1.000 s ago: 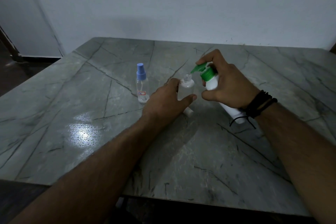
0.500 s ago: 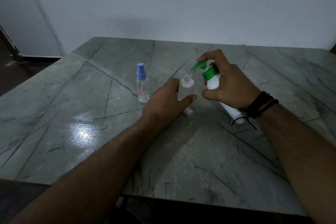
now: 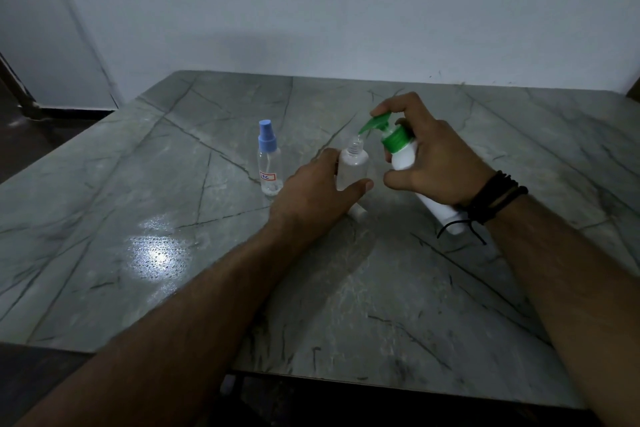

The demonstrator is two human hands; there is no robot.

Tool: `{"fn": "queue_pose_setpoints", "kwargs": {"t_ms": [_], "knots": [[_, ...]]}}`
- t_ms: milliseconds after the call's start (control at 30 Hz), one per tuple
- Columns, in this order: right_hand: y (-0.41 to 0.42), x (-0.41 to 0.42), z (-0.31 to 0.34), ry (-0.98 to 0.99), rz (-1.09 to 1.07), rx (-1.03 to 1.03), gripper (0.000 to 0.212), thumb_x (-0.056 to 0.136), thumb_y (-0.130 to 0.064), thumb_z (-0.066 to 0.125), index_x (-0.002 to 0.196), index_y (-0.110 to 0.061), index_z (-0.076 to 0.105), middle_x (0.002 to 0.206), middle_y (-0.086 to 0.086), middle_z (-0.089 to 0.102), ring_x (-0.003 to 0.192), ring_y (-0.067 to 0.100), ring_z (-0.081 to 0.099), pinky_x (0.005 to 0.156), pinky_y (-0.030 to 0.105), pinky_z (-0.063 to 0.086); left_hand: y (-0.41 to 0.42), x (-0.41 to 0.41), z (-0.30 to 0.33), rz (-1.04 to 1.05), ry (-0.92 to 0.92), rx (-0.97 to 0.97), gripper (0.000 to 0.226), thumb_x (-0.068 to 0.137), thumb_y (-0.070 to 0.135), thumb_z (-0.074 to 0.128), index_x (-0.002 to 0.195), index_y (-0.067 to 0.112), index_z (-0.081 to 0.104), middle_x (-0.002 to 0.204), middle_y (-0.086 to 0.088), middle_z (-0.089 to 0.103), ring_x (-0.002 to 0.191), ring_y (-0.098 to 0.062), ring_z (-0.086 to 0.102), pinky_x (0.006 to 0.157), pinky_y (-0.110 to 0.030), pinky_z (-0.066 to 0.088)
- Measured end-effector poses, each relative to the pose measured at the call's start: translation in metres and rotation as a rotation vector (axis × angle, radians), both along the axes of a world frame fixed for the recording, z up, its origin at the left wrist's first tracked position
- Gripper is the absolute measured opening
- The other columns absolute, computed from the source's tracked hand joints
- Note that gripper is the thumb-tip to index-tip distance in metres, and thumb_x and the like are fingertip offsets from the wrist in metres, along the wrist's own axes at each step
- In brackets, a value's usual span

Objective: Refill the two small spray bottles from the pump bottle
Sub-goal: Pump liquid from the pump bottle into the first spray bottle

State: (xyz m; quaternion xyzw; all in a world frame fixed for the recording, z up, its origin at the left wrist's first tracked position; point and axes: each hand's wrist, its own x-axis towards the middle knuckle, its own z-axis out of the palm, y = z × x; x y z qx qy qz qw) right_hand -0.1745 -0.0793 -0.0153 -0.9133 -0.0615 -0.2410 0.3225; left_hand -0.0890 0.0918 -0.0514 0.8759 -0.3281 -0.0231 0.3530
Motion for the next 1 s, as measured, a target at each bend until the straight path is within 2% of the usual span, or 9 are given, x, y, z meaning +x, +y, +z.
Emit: {"fn": "queue_pose_setpoints", "kwargs": {"t_ms": [133, 300, 433, 500, 633, 733, 800, 867, 1000], "knots": [[0.0, 0.001, -0.001, 0.018, -0.012, -0.005, 0.067, 0.068, -0.009, 0.079, 0.124, -0.023, 0.045, 0.084, 0.006, 0.065, 0.07, 0.019, 0.064, 0.066, 0.044, 0.053, 0.0, 0.0, 0.0, -0.001, -0.002, 0.007, 0.061, 0.085, 0.054, 0.065, 0.134, 0.023, 0.046, 0.135, 0.003, 0.057, 0.116, -0.016, 0.056, 0.085, -0.025, 0.043], [0.0, -0.001, 0.0, -0.017, -0.003, 0.021, 0.076, 0.068, -0.003, 0.078, 0.133, -0.023, 0.045, 0.083, -0.002, 0.064, 0.069, 0.018, 0.064, 0.066, 0.038, 0.053, 0.0, 0.0, 0.0, 0.011, -0.003, 0.005, 0.06, 0.085, 0.055, 0.065, 0.133, 0.023, 0.047, 0.132, 0.004, 0.058, 0.113, -0.015, 0.056, 0.084, -0.026, 0.043], [0.001, 0.0, 0.0, 0.013, 0.013, 0.014, 0.068, 0.066, -0.012, 0.077, 0.125, -0.023, 0.046, 0.083, 0.003, 0.065, 0.07, 0.02, 0.065, 0.065, 0.042, 0.053, -0.001, 0.0, 0.0, 0.015, -0.011, 0.008, 0.06, 0.085, 0.054, 0.066, 0.133, 0.024, 0.047, 0.133, 0.004, 0.058, 0.112, -0.014, 0.057, 0.082, -0.025, 0.042], [0.0, 0.0, -0.002, 0.0, 0.017, 0.024, 0.067, 0.066, -0.012, 0.076, 0.124, -0.023, 0.046, 0.083, 0.001, 0.065, 0.069, 0.017, 0.064, 0.065, 0.04, 0.054, -0.001, 0.0, 0.0, 0.016, 0.0, 0.012, 0.06, 0.085, 0.054, 0.066, 0.133, 0.024, 0.047, 0.133, 0.003, 0.058, 0.113, -0.015, 0.056, 0.083, -0.025, 0.042], [-0.007, -0.001, -0.005, -0.095, 0.028, 0.055, 0.079, 0.069, 0.0, 0.079, 0.136, -0.022, 0.042, 0.087, 0.003, 0.065, 0.075, 0.015, 0.066, 0.071, 0.034, 0.055, 0.0, -0.001, 0.001, 0.005, 0.001, 0.01, 0.061, 0.085, 0.054, 0.065, 0.134, 0.024, 0.046, 0.134, 0.003, 0.057, 0.115, -0.015, 0.056, 0.087, -0.027, 0.043], [-0.013, 0.002, -0.012, -0.206, 0.017, 0.16, 0.086, 0.073, 0.002, 0.078, 0.145, -0.016, 0.033, 0.097, 0.003, 0.064, 0.086, 0.017, 0.066, 0.078, 0.033, 0.056, 0.001, -0.002, 0.001, -0.001, -0.01, -0.008, 0.059, 0.086, 0.053, 0.065, 0.133, 0.024, 0.047, 0.132, 0.004, 0.058, 0.113, -0.013, 0.056, 0.086, -0.026, 0.043], [-0.016, 0.006, -0.016, -0.257, -0.019, 0.222, 0.081, 0.075, -0.006, 0.075, 0.143, -0.009, 0.031, 0.101, -0.002, 0.062, 0.092, 0.016, 0.064, 0.084, 0.034, 0.055, 0.002, -0.002, 0.001, -0.005, -0.008, -0.011, 0.059, 0.086, 0.054, 0.065, 0.133, 0.024, 0.047, 0.132, 0.005, 0.058, 0.11, -0.011, 0.055, 0.085, -0.025, 0.043], [-0.02, 0.009, -0.018, -0.292, -0.048, 0.233, 0.067, 0.078, -0.014, 0.072, 0.134, -0.005, 0.036, 0.104, -0.009, 0.058, 0.098, 0.017, 0.064, 0.088, 0.041, 0.055, 0.001, -0.002, 0.001, -0.003, -0.003, -0.009, 0.06, 0.085, 0.055, 0.065, 0.133, 0.024, 0.047, 0.132, 0.005, 0.058, 0.11, -0.01, 0.055, 0.083, -0.024, 0.041], [-0.025, 0.014, -0.022, -0.331, -0.049, 0.266, 0.05, 0.083, -0.022, 0.067, 0.124, -0.025, 0.039, 0.114, -0.013, 0.052, 0.112, 0.022, 0.06, 0.097, 0.053, 0.051, 0.001, -0.001, 0.002, -0.006, 0.002, 0.0, 0.062, 0.086, 0.055, 0.064, 0.135, 0.024, 0.045, 0.135, 0.004, 0.057, 0.116, -0.015, 0.055, 0.085, -0.025, 0.042]]}}
